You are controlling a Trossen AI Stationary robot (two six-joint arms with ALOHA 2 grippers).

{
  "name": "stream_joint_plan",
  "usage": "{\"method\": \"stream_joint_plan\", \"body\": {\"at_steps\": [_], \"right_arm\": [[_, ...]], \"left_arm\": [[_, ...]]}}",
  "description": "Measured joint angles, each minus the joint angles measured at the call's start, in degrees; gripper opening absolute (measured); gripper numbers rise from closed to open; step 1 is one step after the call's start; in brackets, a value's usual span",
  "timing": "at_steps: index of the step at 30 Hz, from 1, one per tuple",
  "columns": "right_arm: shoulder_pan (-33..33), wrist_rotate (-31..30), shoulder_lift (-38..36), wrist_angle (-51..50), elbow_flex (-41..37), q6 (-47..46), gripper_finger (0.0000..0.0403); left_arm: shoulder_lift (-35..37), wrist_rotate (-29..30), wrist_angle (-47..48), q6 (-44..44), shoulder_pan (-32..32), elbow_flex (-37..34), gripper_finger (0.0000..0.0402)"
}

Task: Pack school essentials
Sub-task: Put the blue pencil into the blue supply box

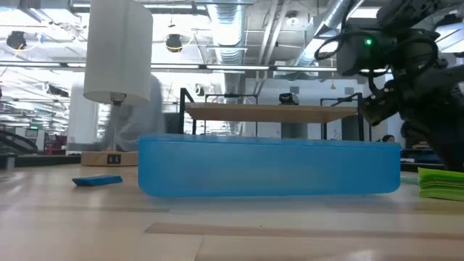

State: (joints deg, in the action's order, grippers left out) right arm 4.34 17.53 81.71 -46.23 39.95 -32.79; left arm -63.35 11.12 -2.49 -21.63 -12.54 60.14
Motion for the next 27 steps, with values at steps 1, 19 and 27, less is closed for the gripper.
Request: {"method": "stream_joint_plan", "body": {"at_steps": [1, 19, 27], "right_arm": [[0.0, -0.2, 0.0, 0.1, 0.6, 0.0, 0.0059], [2.4, -2.7, 0.1, 0.1, 2.4, -10.3, 0.0134], [6.5, -2.6, 0.1, 6.6, -1.6, -19.7, 0.0191]], "left_arm": [[0.0, 0.0, 0.0, 0.0, 0.1, 0.0, 0.0116], [0.0, -1.4, 0.0, -0.6, 1.7, 0.0, 0.0116], [0.0, -1.5, 0.0, -0.5, 1.7, 0.0, 0.0116]]}}
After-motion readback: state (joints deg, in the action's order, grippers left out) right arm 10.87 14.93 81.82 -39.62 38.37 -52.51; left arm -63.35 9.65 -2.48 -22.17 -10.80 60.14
